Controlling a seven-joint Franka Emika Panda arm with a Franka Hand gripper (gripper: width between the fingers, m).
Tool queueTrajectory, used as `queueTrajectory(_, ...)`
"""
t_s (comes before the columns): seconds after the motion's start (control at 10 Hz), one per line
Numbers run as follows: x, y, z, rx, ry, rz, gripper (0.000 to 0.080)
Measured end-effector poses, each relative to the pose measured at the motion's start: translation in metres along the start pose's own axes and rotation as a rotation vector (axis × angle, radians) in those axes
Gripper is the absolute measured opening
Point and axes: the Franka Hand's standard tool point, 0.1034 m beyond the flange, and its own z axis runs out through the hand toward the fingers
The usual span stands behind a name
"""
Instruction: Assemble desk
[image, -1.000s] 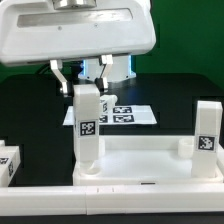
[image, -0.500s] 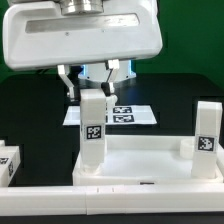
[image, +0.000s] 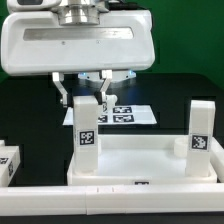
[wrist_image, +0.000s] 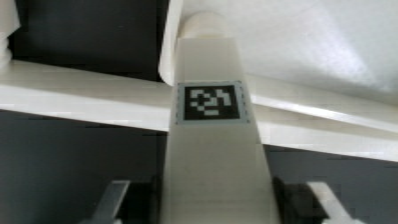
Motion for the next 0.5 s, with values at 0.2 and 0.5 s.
queueTrajectory(0.2,0.0001,0.0006,-0.0002,-0.003,-0.002,-0.002,0.0291)
queueTrajectory(0.5,-0.0007,0.0,0.0005,0.0,-0.012,0.003,0.0577)
